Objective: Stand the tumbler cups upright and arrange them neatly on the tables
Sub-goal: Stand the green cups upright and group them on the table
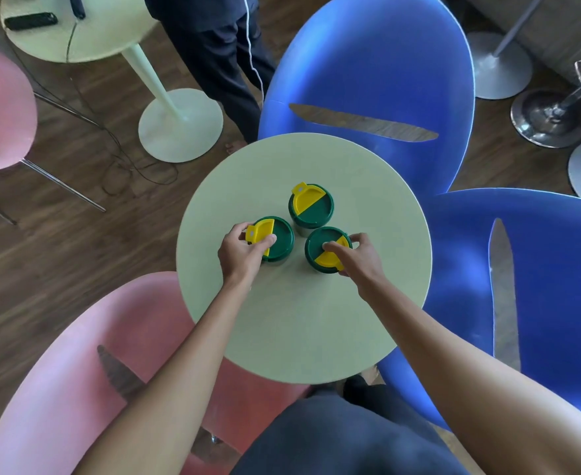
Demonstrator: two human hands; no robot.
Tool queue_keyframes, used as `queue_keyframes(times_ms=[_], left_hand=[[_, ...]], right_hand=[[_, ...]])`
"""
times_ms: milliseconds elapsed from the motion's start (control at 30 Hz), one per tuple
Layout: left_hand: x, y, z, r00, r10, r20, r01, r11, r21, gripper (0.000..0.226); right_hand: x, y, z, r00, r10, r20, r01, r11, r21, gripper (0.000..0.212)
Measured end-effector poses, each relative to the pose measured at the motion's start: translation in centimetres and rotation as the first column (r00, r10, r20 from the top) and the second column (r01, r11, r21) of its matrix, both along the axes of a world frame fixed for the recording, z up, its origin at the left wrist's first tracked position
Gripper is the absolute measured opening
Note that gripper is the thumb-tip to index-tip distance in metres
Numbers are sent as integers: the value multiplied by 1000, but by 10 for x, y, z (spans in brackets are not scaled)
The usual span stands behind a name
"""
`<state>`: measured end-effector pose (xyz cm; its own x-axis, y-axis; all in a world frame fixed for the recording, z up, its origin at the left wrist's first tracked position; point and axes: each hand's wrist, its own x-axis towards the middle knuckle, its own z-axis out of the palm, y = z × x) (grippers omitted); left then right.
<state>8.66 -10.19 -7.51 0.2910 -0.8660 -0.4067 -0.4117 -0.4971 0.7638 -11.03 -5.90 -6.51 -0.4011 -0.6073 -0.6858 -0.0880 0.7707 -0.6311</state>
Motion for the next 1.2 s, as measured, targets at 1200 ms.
queue_keyframes(times_ms=[1200], left_hand=[[9,-29,4,953,-303,19,303,953,6,50]], right_hand=[[20,3,-3,997,75,11,-75,997,32,59]])
